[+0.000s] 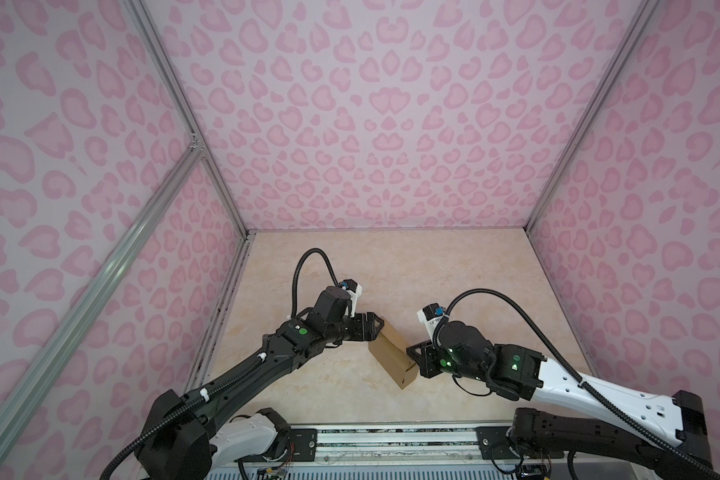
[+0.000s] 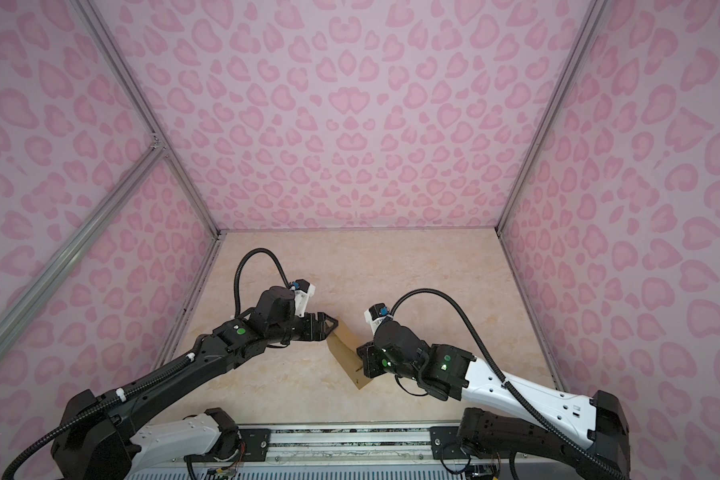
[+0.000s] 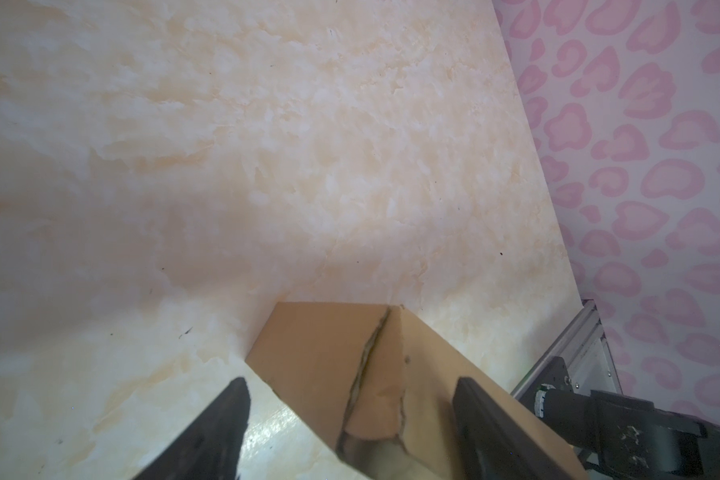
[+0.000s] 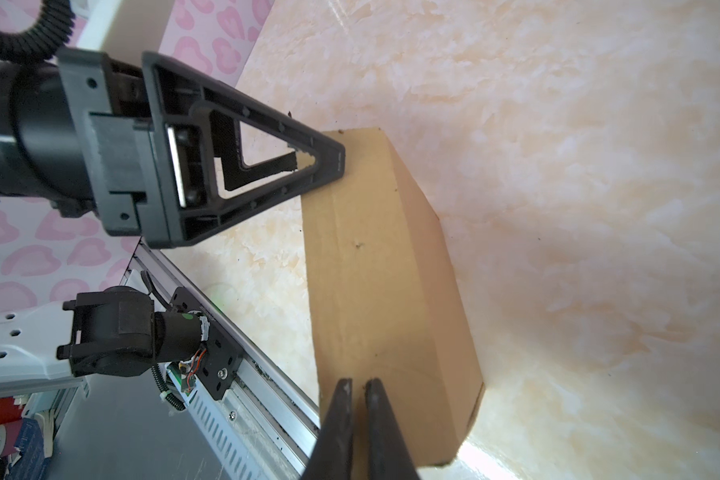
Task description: Fold the paper box
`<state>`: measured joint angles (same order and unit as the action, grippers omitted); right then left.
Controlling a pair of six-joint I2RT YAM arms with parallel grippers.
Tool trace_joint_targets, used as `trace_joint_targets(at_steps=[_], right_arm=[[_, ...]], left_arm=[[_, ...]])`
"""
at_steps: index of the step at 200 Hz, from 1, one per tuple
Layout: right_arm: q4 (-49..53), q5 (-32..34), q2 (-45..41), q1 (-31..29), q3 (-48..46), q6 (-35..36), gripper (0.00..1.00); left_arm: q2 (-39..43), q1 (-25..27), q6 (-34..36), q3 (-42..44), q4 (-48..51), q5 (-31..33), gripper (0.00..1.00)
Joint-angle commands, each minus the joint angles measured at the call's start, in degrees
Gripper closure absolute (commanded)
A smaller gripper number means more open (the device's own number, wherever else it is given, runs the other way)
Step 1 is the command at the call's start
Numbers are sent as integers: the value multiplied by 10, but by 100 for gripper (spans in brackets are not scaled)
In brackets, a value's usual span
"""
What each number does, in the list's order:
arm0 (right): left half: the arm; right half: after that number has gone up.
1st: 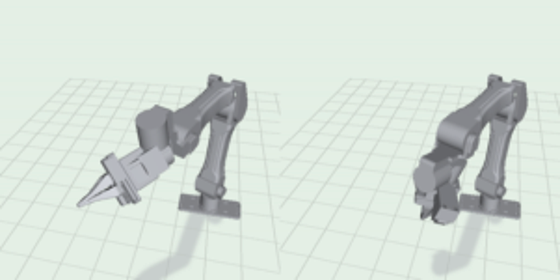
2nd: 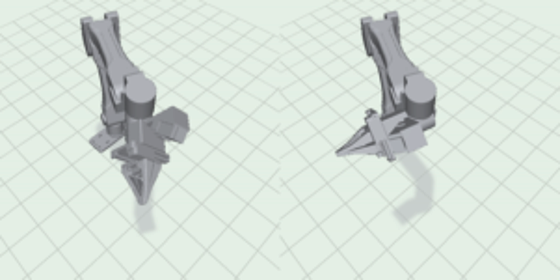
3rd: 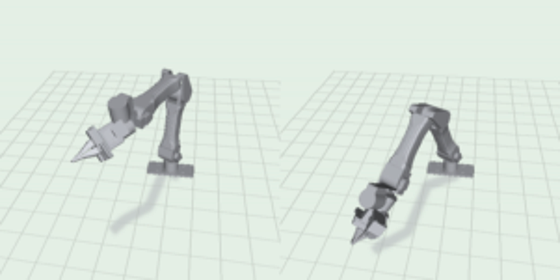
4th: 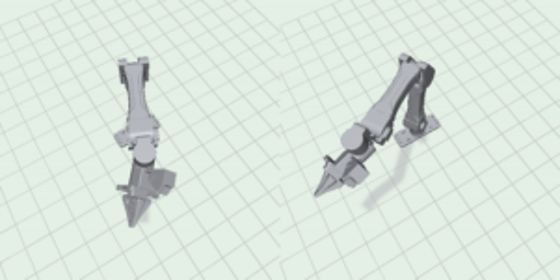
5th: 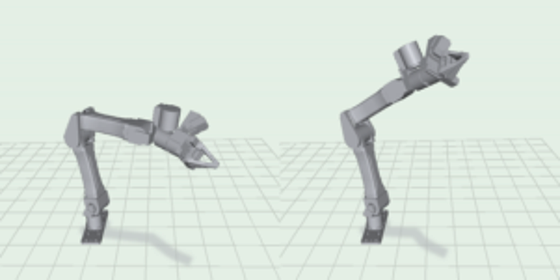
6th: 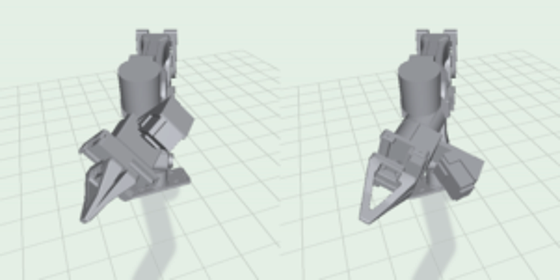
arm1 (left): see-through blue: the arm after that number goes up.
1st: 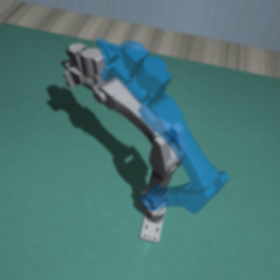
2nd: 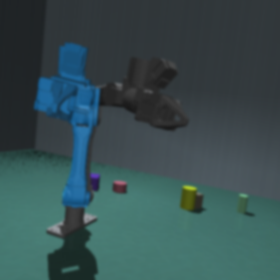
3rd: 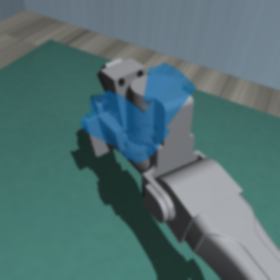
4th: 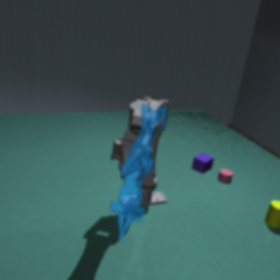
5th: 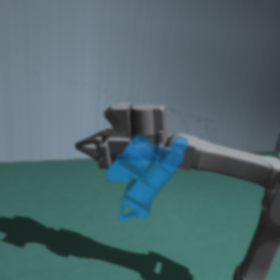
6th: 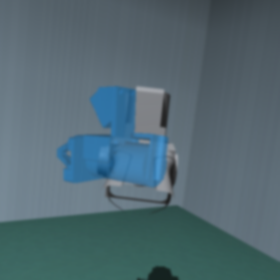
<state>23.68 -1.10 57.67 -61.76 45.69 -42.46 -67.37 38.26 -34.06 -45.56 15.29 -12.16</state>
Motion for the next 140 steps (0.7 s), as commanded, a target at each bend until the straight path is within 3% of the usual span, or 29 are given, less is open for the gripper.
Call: trace_joint_targets(at_steps=[1,140], right_arm=[[1,8,4,-5,-5,-1,89],[27,44,14,-44,-21,-5,90]], left_arm=[[1,1,-3,7,10,2,21],[13,15,-31,55,-15,8,21]])
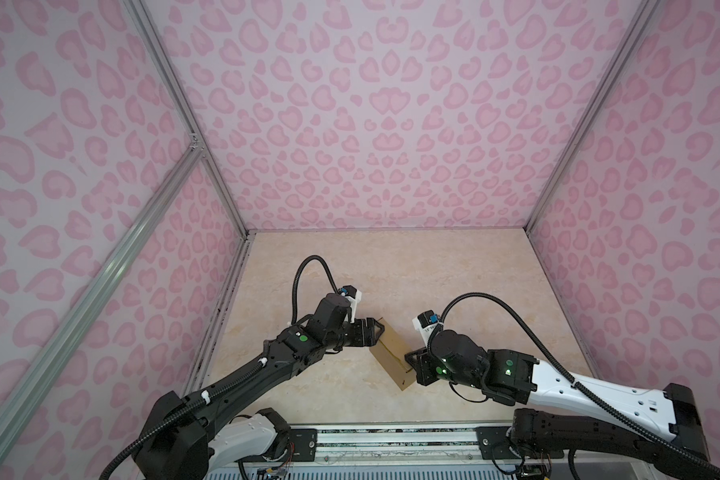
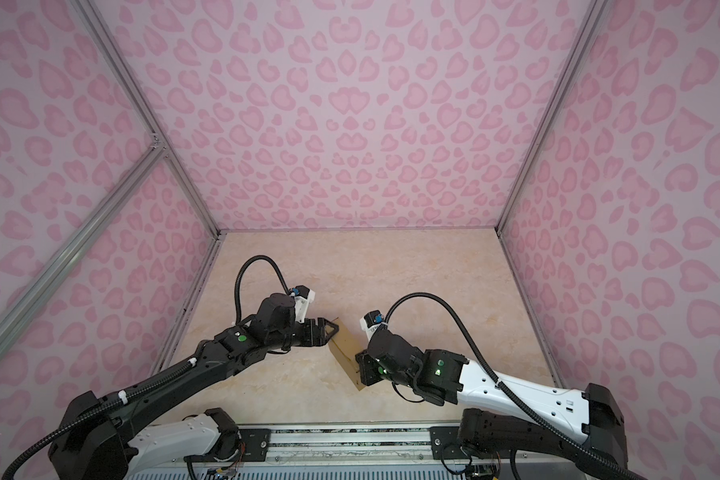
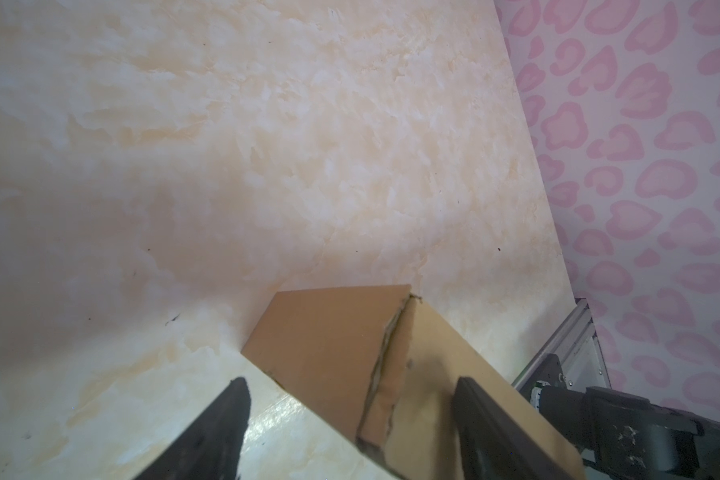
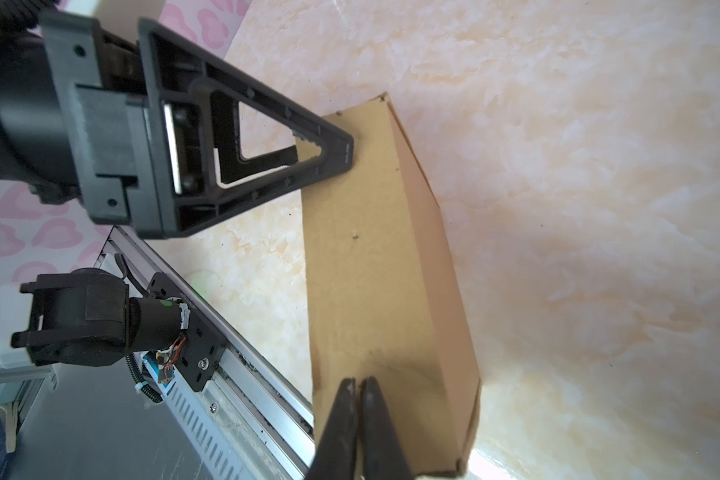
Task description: Fold the paper box
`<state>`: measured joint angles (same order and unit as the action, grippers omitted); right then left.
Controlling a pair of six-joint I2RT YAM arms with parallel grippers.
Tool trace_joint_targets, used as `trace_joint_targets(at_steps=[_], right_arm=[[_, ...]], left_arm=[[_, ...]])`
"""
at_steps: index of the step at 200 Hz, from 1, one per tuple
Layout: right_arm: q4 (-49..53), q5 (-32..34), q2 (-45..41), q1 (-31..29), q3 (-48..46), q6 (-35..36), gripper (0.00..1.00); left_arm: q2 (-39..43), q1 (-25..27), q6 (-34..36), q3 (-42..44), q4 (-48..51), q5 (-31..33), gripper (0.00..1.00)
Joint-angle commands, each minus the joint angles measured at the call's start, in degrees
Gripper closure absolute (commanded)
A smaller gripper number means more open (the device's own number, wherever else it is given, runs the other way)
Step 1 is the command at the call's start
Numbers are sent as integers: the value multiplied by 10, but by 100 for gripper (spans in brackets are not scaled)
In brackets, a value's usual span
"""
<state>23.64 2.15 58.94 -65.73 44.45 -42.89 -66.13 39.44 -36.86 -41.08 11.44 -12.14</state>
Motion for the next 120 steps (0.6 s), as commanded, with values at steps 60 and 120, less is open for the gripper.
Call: trace_joint_targets(at_steps=[60,120], right_arm=[[59,20,-10,-9,23,11,90],[47,-11,-8,-22,4,-3,90]], left_arm=[[0,7,-8,25,18,14,21],[-5,8,-9,32,11,17,21]])
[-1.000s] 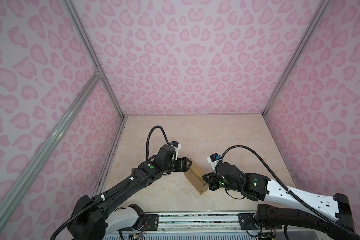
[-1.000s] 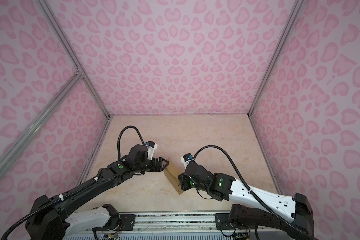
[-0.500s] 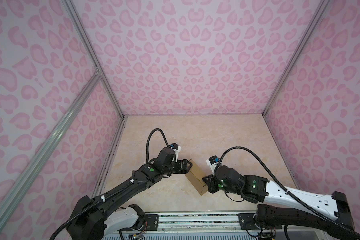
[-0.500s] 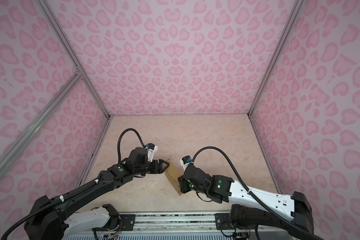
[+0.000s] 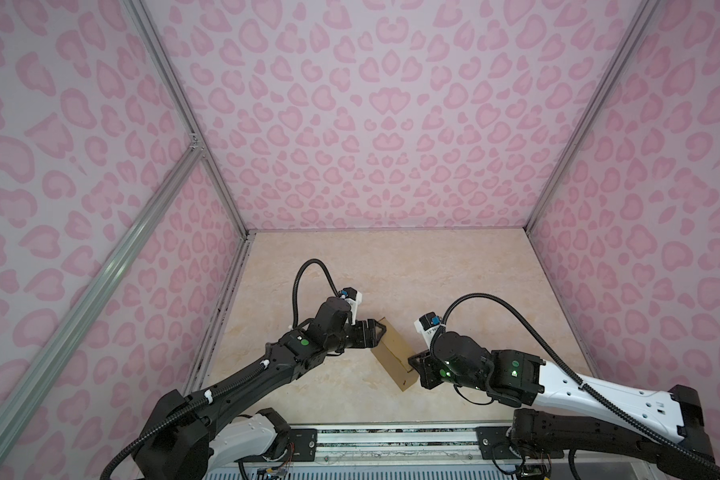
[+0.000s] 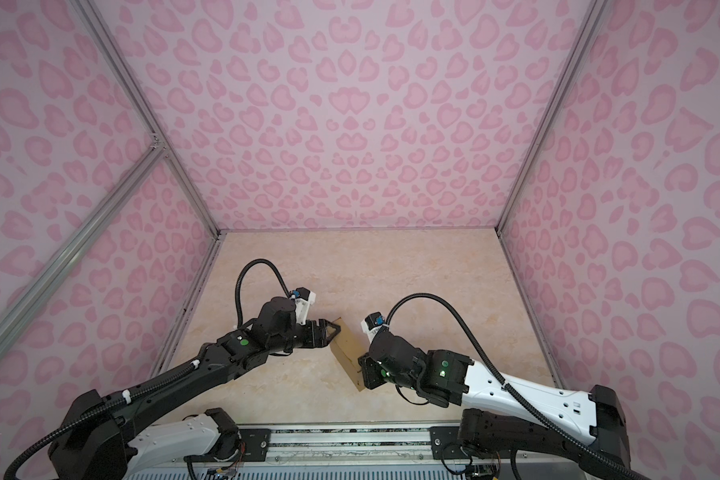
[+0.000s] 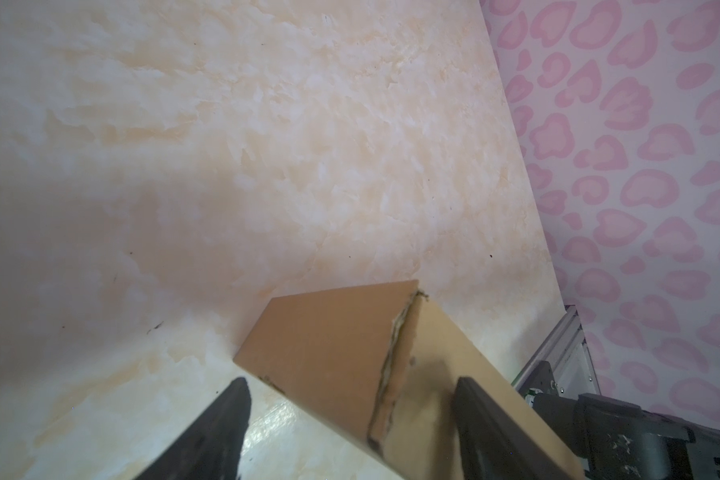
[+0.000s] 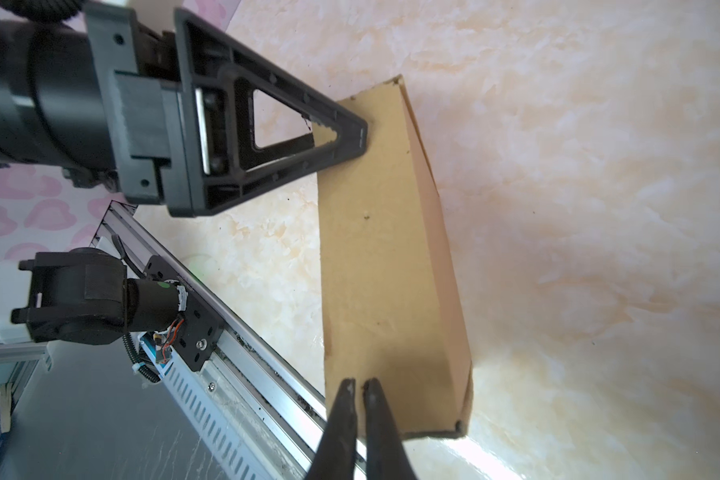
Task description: Fold the paper box
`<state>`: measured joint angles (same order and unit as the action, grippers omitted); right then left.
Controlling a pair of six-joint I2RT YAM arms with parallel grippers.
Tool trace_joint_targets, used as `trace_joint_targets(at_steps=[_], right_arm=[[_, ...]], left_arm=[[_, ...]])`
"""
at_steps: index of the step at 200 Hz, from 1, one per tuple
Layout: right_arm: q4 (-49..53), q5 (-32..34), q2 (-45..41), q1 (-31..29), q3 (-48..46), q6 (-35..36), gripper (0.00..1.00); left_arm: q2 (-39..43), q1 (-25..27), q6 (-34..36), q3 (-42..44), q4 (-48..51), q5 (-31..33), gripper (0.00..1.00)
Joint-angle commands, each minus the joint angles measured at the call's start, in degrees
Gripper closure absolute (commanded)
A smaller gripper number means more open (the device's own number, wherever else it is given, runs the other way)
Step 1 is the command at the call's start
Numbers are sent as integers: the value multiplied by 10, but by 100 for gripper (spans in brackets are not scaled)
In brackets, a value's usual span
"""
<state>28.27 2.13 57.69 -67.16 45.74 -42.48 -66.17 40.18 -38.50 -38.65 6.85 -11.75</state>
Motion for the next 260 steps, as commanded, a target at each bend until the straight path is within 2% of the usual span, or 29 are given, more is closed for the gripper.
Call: trace_joint_targets(at_steps=[1,118,143,179,225,260], right_arm=[[0,-11,4,-8,-9,-8,90],[41,18,25,-16,-51,-30,92],[36,16,29,-8,-55,-30,92],[22,6,55,-9,-33,-19,92],[42,23,92,-28,8,0,92],[53,43,113,-54,34,5,93]], left_arm=[[-4,1,8,8,57,12,21],[-6,-3,15,17,56,35,21],[-5,-7,8,25,51,31,24],[28,-15,14,30,66,49,28],[69,-21,6,67,63,52,36],[130,-21,1,105,75,72,39]])
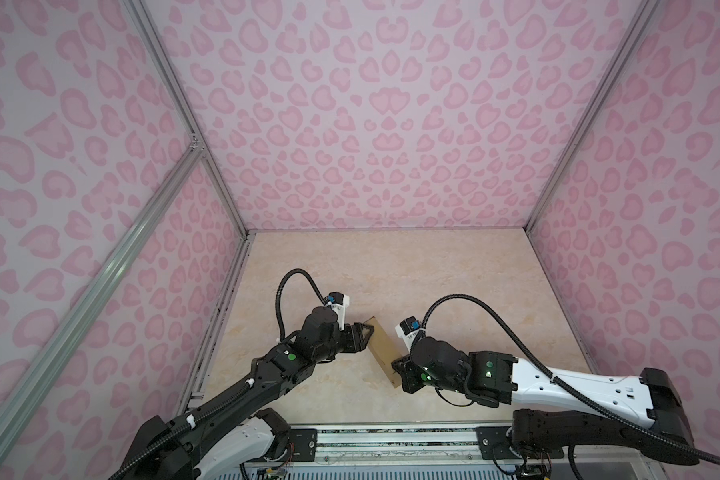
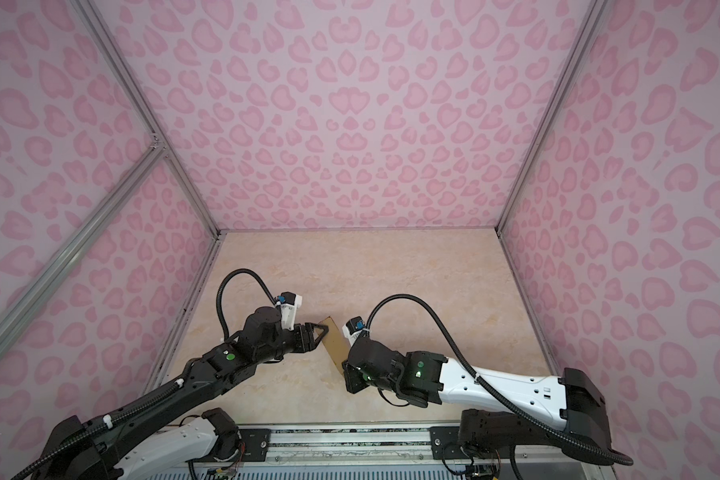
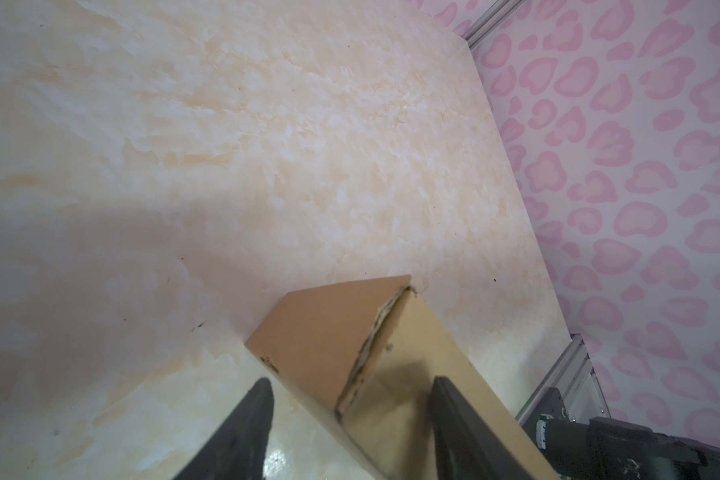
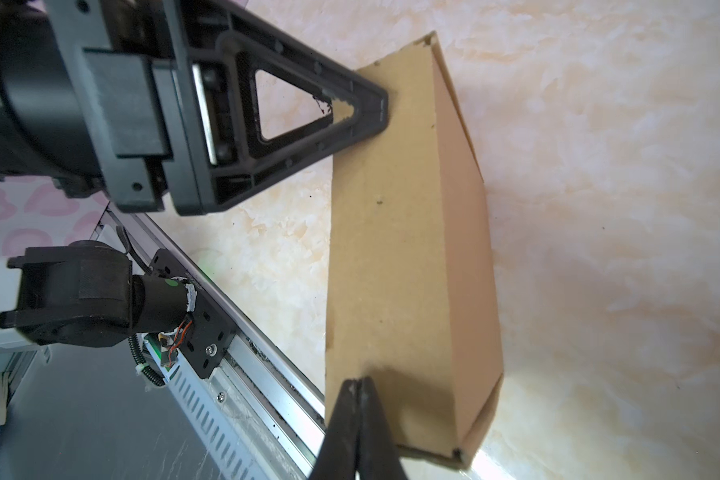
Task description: Fold the paper box
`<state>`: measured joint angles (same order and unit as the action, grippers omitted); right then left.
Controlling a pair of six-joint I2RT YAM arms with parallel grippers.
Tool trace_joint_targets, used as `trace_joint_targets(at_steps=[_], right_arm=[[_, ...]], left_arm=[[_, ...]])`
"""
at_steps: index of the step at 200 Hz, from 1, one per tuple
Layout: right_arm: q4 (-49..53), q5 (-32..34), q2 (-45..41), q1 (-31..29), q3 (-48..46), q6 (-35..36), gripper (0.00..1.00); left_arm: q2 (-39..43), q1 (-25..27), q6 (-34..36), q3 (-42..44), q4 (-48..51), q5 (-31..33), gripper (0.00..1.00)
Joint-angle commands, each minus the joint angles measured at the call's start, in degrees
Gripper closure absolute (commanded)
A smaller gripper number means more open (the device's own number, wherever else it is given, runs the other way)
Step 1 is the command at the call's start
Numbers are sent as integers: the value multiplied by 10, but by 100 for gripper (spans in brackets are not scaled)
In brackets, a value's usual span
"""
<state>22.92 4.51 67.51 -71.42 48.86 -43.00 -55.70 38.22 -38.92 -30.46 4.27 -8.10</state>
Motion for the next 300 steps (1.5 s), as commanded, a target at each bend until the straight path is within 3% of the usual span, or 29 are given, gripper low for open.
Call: trace_joint_targets(at_steps=[1,46,115,149,185,213,249,286,300], right_arm=[[106,20,15,-12,3,11,93],[104,25,46,-39,24,18,93],[100,22,87,-48,23,8,93],[84,0,65,-1,9,14,90],[49,-13,-13,106,-7,51,84],[30,-48,-43,203,-12,88,70],[22,-83,-56,316,-1,123,40],[-1,-99,-49,433,25,155,25],[-25,-87,-48,478,23,161,12]], left_arm=[[28,-1,5,23,101,37,39],[91,-1,-15,67,120,45,39],[98,-1,-31,96,111,45,39],[76,-1,-12,56,100,53,34],[6,-2,31,-19,87,70,25],[-44,-8,39,-67,68,72,18],[-92,-18,40,-128,44,70,10],[-138,-45,55,-204,48,80,0],[-157,-59,69,-238,60,96,3]])
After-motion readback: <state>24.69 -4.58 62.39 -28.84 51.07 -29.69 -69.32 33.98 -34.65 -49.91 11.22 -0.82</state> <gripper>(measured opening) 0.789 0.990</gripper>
